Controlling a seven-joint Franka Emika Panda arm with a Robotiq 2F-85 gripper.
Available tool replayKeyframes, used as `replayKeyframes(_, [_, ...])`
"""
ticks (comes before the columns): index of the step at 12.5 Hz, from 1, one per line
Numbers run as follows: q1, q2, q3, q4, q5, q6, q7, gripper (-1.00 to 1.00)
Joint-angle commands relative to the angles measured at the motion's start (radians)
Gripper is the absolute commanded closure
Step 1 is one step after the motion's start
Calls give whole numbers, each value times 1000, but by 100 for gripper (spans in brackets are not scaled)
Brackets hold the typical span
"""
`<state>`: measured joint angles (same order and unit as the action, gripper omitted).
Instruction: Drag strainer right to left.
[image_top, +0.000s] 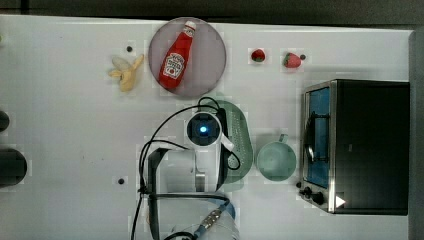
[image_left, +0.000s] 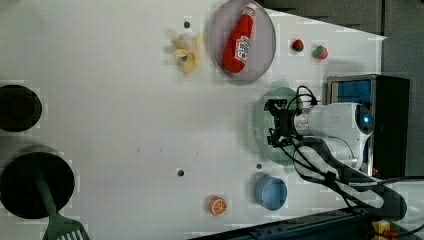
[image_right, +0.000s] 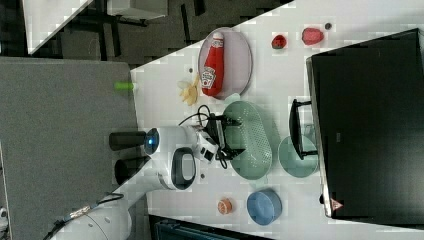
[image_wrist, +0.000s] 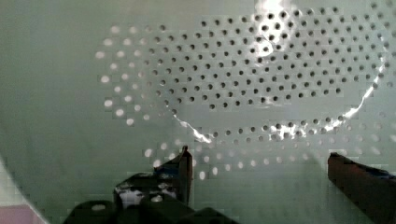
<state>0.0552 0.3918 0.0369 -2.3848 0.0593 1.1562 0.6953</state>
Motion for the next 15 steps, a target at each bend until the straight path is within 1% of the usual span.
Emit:
replayKeyframes(1, [77, -8, 20, -4, 50, 6, 55, -100])
replayKeyframes(3, [120, -8, 31, -3, 72, 1, 116, -100])
replayKeyframes(9, [257, 4, 56, 32, 74, -15, 377, -100])
replayKeyframes(11, [294, 27, 57, 64, 74, -21, 397, -100])
replayKeyframes(15, [350, 85, 58, 153, 93, -34, 437, -100])
